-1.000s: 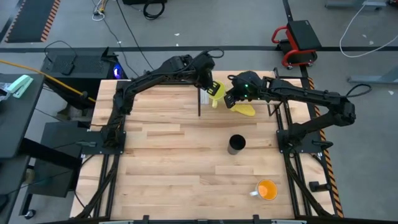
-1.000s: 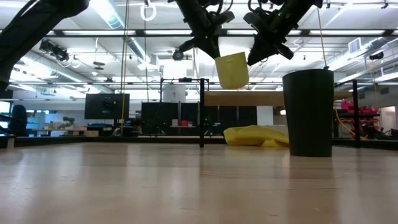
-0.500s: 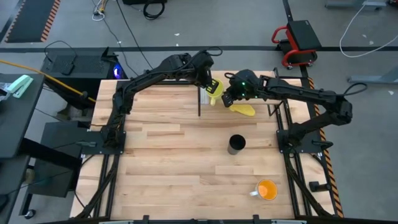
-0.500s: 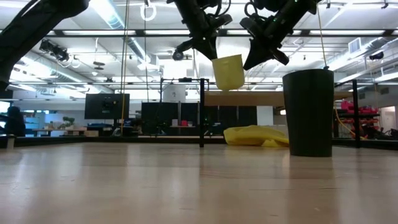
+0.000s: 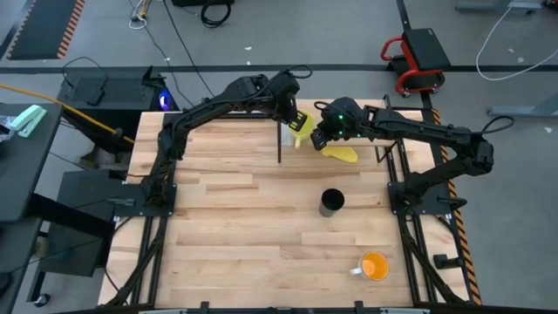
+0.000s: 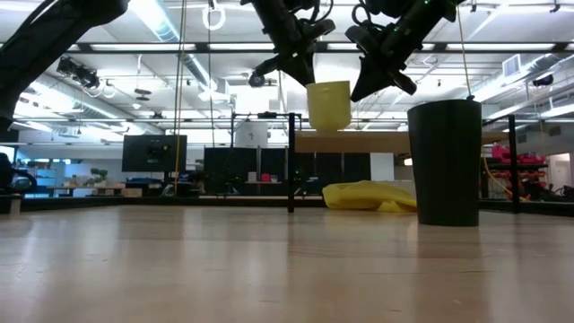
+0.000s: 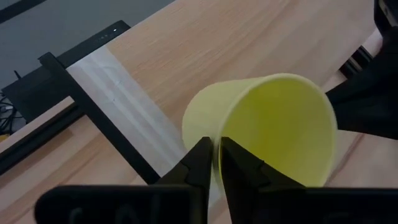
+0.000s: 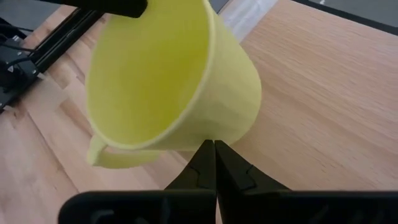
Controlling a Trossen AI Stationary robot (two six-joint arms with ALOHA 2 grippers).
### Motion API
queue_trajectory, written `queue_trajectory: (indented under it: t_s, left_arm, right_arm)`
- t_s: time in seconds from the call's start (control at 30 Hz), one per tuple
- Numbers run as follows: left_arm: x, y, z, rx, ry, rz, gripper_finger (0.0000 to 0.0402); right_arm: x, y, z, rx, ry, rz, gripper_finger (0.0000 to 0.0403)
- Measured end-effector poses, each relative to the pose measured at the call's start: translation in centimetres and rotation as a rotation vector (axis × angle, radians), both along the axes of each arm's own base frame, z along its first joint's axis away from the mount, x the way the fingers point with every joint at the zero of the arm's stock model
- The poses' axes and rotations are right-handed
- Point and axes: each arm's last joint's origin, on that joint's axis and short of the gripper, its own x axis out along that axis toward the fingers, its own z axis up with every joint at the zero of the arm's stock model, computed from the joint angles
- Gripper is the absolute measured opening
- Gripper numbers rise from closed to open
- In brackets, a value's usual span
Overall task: Stack small to large cups/mugs on shelf
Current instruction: Put the yellow mug on the shelf
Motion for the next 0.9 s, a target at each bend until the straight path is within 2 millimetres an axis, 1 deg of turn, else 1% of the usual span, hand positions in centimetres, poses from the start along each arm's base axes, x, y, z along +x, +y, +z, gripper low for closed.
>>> queue_trajectory:
  t_s: [0.43,0.67,0.9]
  left_arm:
    - [0.03,0.09,0.05,0.005,-0.007,0.001,0.0035]
    - [-0.02,0.3,0.08,0.008,-0.011,0.004,0.0051]
    - [-0.26,0.84,0.07,0.013,-0.006,0.012,0.0063]
  right_arm:
    - [-0.01,-0.02,0.0,0.0,0.0,-0.005,0.0]
    - [-0.25,-0.5,0.0,0.001,0.001,-0.025,0.0]
    - [-0.28,-0.49,-0.04,0.003,0.006,-0.025,0.0]
